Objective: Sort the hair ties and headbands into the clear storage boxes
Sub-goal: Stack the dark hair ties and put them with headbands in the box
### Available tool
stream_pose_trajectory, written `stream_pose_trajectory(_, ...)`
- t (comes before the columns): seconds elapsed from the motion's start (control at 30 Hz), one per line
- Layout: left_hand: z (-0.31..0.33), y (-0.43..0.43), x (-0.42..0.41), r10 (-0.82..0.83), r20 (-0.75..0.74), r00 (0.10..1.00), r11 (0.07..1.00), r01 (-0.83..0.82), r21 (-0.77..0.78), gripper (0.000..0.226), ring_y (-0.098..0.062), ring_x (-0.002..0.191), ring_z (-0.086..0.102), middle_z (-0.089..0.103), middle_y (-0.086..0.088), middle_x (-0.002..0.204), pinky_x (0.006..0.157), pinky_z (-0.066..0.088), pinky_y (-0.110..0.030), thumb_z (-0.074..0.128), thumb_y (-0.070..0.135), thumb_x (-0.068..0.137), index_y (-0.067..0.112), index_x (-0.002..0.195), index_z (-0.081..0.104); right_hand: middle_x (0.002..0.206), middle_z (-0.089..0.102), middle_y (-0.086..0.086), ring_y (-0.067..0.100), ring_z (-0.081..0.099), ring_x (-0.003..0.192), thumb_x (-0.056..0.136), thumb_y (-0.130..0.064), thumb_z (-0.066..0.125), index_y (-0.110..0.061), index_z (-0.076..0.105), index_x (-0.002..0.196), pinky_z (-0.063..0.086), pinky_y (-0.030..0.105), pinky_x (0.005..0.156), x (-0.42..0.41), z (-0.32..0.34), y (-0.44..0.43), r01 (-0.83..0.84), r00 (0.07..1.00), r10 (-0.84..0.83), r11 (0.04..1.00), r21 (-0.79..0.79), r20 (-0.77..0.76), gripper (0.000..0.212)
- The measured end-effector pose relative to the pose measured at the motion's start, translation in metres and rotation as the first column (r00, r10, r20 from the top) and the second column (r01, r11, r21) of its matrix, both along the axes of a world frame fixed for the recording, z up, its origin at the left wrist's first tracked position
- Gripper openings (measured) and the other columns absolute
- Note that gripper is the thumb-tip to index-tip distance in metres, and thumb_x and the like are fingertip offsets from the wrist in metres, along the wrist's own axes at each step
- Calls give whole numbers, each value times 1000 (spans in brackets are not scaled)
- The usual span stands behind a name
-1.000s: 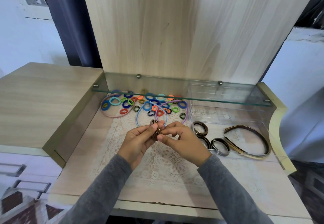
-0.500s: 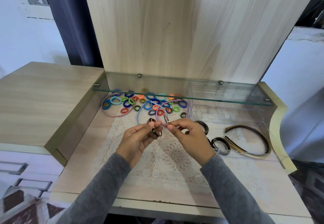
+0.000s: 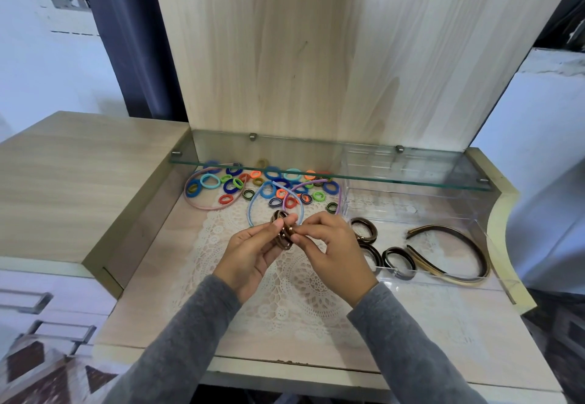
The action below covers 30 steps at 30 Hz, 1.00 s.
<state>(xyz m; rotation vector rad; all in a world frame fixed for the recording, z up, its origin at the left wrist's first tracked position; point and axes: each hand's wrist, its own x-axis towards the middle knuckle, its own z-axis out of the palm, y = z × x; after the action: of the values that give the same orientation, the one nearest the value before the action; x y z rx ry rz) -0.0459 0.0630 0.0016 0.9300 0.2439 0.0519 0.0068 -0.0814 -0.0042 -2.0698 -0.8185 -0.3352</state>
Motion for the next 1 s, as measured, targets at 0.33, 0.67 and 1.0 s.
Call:
stream_pose_trajectory(0.33, 0, -1, 1, -31, 8, 999, 1000, 31, 3, 43, -17, 98, 66, 67, -13, 118, 88, 53, -26, 59, 17, 79, -6, 115, 63, 90, 50, 0, 15, 50, 89, 87, -15, 64, -17, 73, 96, 39, 23, 81, -1, 3, 1, -63, 969, 76, 996, 58, -236, 13)
stream_pose_trajectory(0.67, 5, -5, 6, -52, 10, 999, 998, 51, 39, 39, -14, 96, 68, 68, -9, 117, 72, 55, -19, 59, 19, 79, -2, 110, 65, 91, 44, -3, 7, 44, 90, 82, -17, 72, -13, 71, 90, 33, 12, 84, -3, 6, 2, -88, 928, 102, 995, 56, -358, 9)
stream_pose_trajectory(1.0, 12, -23, 25, -146, 21, 989, 989, 145, 40, 37, -15, 92, 69, 70, -11, 112, 77, 56, -21, 58, 19, 80, 1, 111, 65, 85, 45, -9, 16, 48, 92, 76, -20, 78, -22, 74, 85, 39, 25, 86, 15, 12, -25, -15, 966, 17, 1000, 8, -259, 10)
